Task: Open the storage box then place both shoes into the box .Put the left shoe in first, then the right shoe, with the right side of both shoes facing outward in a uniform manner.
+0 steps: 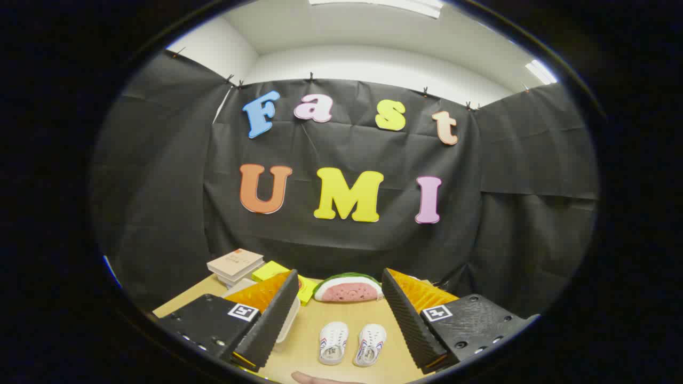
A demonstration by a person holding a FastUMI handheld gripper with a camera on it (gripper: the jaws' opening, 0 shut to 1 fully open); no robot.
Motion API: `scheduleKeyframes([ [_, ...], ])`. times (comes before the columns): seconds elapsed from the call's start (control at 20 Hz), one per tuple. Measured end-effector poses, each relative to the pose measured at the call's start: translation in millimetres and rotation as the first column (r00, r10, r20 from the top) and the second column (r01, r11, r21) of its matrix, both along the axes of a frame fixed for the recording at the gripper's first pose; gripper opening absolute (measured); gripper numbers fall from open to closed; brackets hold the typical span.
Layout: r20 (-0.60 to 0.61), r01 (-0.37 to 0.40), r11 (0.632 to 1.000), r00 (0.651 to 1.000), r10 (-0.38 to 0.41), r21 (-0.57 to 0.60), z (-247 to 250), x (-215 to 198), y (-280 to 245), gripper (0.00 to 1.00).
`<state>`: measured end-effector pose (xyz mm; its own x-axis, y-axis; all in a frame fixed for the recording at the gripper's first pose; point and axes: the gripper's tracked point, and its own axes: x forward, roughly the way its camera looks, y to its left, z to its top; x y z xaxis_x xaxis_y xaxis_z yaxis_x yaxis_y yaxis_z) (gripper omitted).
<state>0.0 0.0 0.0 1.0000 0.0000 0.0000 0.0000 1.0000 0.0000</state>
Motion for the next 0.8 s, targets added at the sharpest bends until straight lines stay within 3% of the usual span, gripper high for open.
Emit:
scheduleKeyframes([
  [0.4,-0.001,0.012,0.999,1.000,-0.012,0.031,-4.5,2.9,-17.9,0.95],
  [0.8,-0.027,-0.059,0.997,0.998,0.060,0.042,-19.5,7.5,-39.8,0.95],
])
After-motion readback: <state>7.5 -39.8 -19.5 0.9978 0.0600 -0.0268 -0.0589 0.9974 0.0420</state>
